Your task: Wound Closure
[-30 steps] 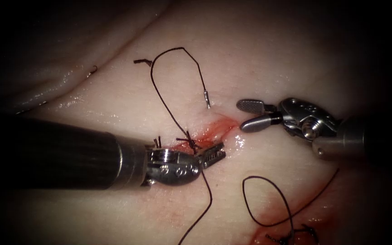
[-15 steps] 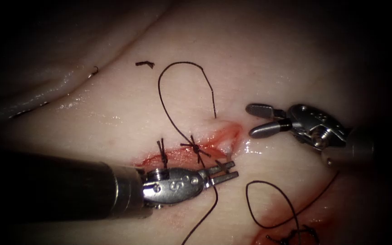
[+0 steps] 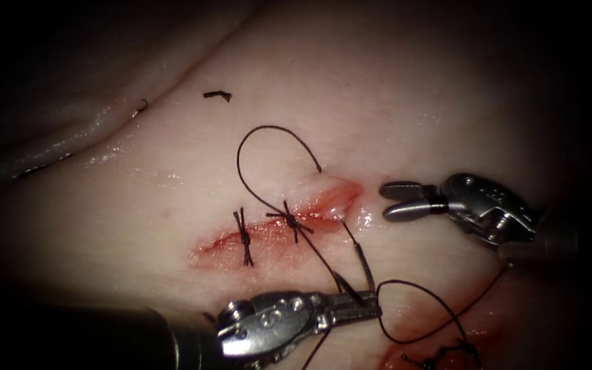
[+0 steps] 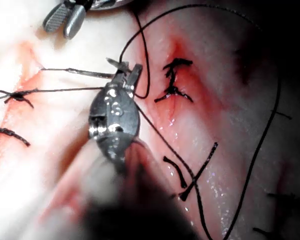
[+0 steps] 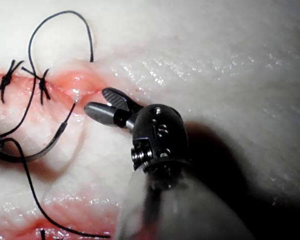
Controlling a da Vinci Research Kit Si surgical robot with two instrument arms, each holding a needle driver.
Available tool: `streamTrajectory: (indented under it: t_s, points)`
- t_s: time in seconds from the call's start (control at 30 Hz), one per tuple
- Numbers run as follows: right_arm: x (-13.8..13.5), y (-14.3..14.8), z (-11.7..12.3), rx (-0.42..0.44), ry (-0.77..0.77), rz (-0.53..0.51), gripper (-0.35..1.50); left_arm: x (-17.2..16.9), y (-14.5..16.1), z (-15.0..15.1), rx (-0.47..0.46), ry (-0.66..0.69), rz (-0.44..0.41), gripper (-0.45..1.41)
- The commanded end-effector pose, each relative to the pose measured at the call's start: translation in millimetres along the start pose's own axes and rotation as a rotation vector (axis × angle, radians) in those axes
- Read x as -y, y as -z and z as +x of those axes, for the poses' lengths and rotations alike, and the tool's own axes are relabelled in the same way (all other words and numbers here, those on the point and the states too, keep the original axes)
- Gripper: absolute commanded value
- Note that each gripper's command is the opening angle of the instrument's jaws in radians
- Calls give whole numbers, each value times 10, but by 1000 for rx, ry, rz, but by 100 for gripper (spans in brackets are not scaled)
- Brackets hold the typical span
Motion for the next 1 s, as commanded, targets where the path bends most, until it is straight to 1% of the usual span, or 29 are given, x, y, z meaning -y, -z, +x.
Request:
streamTrajectory:
  t_s: [0.03,0.07,0.1,0.13,0.27,0.47,0.57,0.6,0.7,0.83,0.93,0.97,1.0]
  points:
    - [2,-11,-5,0,-31,3,7,1,-5,-4,-1,-40,4,-45]
    - [3,-11,-5,1,-44,3,-7,1,-4,0,1,-107,33,-45]
    - [3,-11,-5,2,-56,3,-10,2,-3,3,3,-151,54,-45]
    - [4,-11,-3,2,-59,6,-13,5,-1,12,17,-277,124,-45]
    - [6,-10,2,-2,-65,-6,-13,11,6,31,69,-478,258,-45]
    - [8,-8,11,-5,-82,-16,-13,13,25,65,135,-667,418,-45]
    - [9,-8,13,-5,-80,-15,-12,13,33,82,156,-733,474,-45]
    - [9,-8,13,-5,-80,-14,-10,13,35,87,159,-749,489,-45]
    - [10,-9,13,-5,-80,-14,9,13,39,101,144,-768,522,-45]
    - [12,-9,13,-6,-74,-17,19,14,41,112,131,-809,549,-45]
    - [13,-8,14,-6,-77,-16,25,15,41,116,120,-816,534,-45]
    - [13,-8,15,-7,-78,-19,30,15,41,116,118,-817,530,-45]
    - [13,-7,17,-7,-116,-27,37,15,41,115,118,-817,531,-45]
